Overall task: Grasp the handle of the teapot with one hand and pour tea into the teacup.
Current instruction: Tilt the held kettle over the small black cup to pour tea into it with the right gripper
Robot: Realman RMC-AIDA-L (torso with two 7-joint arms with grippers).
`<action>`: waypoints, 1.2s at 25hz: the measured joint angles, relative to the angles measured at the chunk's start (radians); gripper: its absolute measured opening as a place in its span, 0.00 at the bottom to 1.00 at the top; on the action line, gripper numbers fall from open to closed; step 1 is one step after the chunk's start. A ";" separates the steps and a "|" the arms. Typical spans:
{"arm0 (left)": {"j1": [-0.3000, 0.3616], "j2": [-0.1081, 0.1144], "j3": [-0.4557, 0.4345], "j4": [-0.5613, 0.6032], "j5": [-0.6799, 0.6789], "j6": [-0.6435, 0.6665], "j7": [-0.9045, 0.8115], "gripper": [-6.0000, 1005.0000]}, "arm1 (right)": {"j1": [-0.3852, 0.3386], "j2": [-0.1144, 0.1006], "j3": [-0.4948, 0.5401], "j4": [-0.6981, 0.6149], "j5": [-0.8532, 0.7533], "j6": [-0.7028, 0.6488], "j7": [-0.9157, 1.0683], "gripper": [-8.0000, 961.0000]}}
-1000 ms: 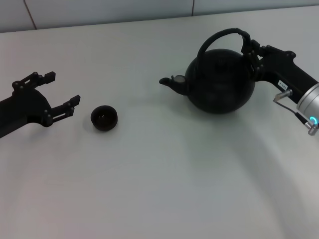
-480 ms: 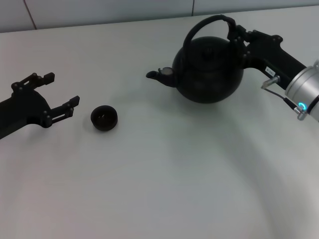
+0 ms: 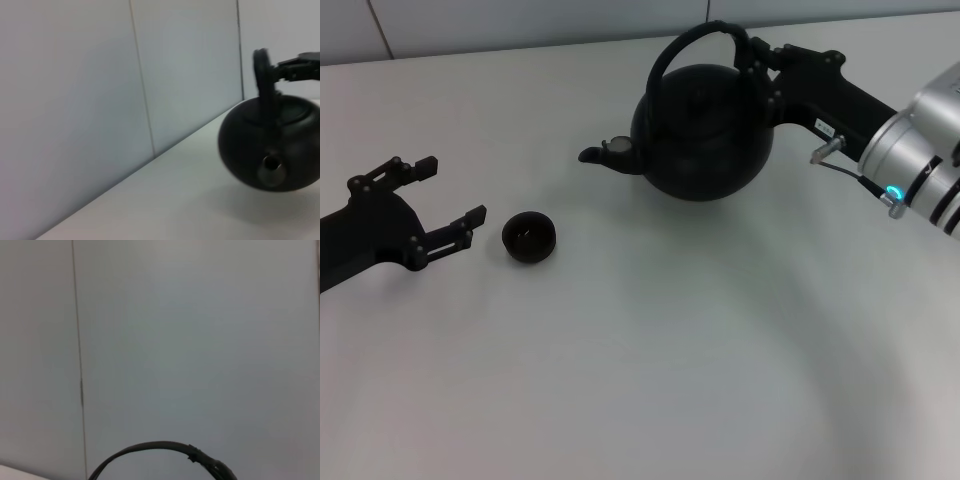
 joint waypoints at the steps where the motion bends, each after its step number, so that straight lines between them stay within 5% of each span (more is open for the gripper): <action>1: 0.004 0.001 0.000 0.002 0.001 0.011 -0.001 0.81 | 0.008 0.000 0.001 0.005 -0.005 0.000 0.001 0.13; 12: 0.092 0.017 -0.003 0.128 0.048 0.258 -0.069 0.81 | 0.078 -0.001 -0.002 0.031 -0.057 0.039 0.002 0.13; 30: 0.130 0.032 -0.010 0.176 0.112 0.332 -0.144 0.81 | 0.106 0.000 -0.015 0.038 -0.093 0.045 0.000 0.13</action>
